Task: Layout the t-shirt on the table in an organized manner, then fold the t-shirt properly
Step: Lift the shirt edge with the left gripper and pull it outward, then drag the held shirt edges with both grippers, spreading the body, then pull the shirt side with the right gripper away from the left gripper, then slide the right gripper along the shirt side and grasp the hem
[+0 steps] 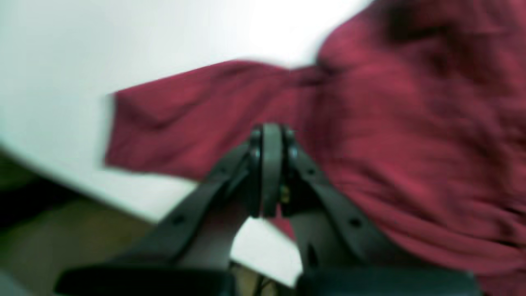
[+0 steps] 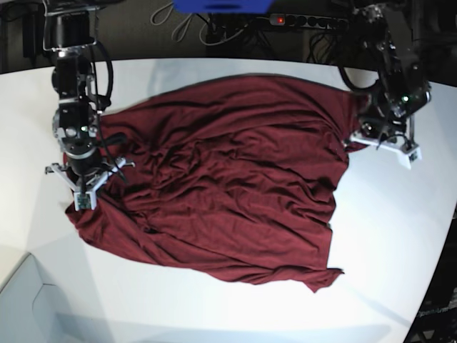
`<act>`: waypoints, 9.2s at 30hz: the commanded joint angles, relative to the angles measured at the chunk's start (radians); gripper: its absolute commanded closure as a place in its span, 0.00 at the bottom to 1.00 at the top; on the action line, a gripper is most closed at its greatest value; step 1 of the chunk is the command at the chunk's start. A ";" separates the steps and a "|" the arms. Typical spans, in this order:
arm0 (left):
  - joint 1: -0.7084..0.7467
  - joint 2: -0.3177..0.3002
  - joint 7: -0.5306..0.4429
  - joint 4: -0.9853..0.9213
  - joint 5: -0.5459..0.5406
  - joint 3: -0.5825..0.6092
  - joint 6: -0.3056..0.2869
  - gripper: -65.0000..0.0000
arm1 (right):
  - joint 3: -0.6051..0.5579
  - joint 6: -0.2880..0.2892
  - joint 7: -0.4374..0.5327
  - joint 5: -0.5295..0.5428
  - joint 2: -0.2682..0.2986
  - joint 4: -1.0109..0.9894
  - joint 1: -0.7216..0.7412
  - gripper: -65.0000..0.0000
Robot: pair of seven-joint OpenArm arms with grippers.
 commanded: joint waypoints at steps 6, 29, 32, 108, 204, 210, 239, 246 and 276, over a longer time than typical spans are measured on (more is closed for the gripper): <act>0.018 -0.067 -0.141 -0.132 -0.005 -0.018 0.003 1.00 | 0.005 -0.007 0.023 -0.003 0.010 0.016 0.016 1.00; 0.009 -0.151 -0.308 -0.236 -0.007 -0.023 0.001 1.00 | 0.020 -0.007 0.020 -0.003 -0.015 0.179 -0.142 1.00; 0.009 -0.156 -0.309 -0.191 -0.007 -0.024 0.001 1.00 | 0.049 -0.007 0.020 -0.003 -0.019 0.201 -0.163 1.00; -0.151 -0.195 -0.415 -0.551 -0.026 -0.038 -0.125 1.00 | 0.101 0.143 -0.105 -0.004 -0.125 0.251 -0.383 0.77; -0.097 -0.100 -0.409 -0.273 -0.028 -0.422 -0.126 1.00 | -0.251 0.145 -0.111 -0.004 -0.096 -0.080 0.365 0.58; -0.117 -0.099 -0.404 -0.273 -0.028 -0.420 -0.126 1.00 | -0.325 0.145 -0.163 -0.004 -0.096 -0.037 0.268 0.51; -0.114 -0.097 -0.409 -0.274 -0.028 -0.420 -0.126 1.00 | -0.325 0.141 -0.034 -0.006 -0.061 -0.272 0.297 1.00; -0.115 -0.097 -0.411 -0.274 -0.028 -0.420 -0.126 1.00 | -0.242 0.141 -0.026 -0.006 -0.064 -0.267 0.360 1.00; -0.141 -0.085 -0.414 -0.259 -0.143 -0.429 -0.126 1.00 | -0.222 0.023 0.196 -0.001 -0.047 -0.682 0.710 1.00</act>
